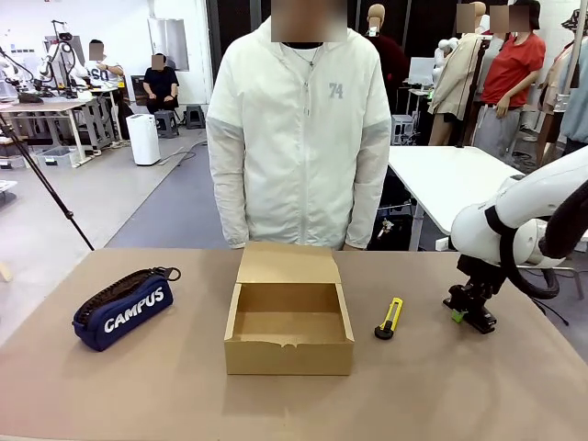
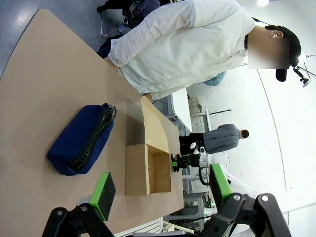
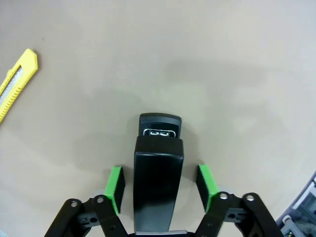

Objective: Pack the items into the box.
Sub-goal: Pick up the item indicated by the person and place it inside the Mailer Box.

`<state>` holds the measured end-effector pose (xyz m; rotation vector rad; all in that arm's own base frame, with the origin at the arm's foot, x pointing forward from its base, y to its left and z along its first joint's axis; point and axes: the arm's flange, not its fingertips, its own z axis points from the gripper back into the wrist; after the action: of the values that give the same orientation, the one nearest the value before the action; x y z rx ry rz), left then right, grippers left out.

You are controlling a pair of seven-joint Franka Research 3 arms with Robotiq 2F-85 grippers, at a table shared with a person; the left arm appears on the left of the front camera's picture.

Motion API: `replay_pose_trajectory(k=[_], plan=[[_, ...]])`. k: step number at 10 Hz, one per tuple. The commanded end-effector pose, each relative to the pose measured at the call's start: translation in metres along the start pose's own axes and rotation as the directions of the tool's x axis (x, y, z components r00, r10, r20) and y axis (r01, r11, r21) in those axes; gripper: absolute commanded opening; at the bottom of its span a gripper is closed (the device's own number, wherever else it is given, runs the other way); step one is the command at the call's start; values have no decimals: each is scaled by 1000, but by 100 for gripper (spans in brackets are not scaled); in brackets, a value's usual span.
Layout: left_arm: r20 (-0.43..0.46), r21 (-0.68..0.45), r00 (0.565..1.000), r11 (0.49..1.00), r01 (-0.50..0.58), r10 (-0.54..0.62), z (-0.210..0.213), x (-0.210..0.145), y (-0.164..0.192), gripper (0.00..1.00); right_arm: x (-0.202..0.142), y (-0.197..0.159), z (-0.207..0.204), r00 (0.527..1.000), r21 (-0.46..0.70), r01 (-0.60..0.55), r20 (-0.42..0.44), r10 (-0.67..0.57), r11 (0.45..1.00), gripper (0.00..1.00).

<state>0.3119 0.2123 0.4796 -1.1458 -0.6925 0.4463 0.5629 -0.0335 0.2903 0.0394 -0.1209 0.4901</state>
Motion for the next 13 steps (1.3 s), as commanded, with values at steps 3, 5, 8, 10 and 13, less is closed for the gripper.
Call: replay_pose_trajectory(k=[3,5,8,10,13], plan=[[6,-18,1000,1000,1,-1,0,1,-1,100,-3,4,-3,1000,-50,21,-15,-22,999,0],[6,-18,1000,1000,1,-1,0,1,-1,100,-5,6,-1,999,-54,18,-35,-20,998,0],[6,-18,1000,1000,1,-1,0,1,-1,100,-7,15,25,998,-64,24,-50,-28,998,0],[6,-18,1000,1000,1,-1,0,1,-1,100,-14,22,74,992,-58,62,-111,-68,996,0],[6,-18,1000,1000,1,-1,0,1,-1,100,-58,46,158,985,1,147,-87,-147,989,0]])
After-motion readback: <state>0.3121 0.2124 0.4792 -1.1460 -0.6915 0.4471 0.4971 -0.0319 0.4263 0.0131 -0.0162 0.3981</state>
